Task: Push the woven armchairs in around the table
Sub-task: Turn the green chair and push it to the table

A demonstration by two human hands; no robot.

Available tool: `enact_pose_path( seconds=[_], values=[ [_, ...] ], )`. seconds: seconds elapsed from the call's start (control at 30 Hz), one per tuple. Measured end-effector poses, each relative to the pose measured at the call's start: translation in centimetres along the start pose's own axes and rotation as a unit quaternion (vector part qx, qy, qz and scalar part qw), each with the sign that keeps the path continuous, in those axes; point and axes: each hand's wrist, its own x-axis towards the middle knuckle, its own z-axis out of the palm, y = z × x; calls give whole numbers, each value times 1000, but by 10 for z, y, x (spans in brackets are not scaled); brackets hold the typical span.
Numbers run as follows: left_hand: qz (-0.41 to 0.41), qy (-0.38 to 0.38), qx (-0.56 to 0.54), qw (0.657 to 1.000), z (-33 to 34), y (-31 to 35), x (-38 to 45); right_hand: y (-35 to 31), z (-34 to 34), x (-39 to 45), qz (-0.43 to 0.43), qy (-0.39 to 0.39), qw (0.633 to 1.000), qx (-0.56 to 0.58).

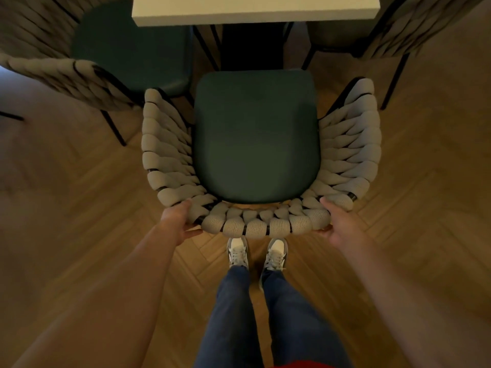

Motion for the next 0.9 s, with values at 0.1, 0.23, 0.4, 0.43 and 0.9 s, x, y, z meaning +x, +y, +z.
enact_pose_path(
  seconds=[0.1, 0.23, 0.4, 0.43, 0.9],
  values=[
    [0, -11, -13, 1000, 1, 2, -1, 1, 3, 0, 17, 17, 1000, 7],
    [0, -18, -26, 1000, -1, 1, -7, 0, 4, -3, 4, 44, 999, 17],
    [-11, -18, -25, 999, 1, -5, -11, 0, -2, -4, 5, 62, 998, 22],
    [-14, -20, -25, 999, 2, -7, -13, -1, -5, -4, 4, 63, 998, 21],
    [-14, -14, -31, 999, -1, 0, -15, -8, -4, -11, 18, 44, 999, -6]
  ],
)
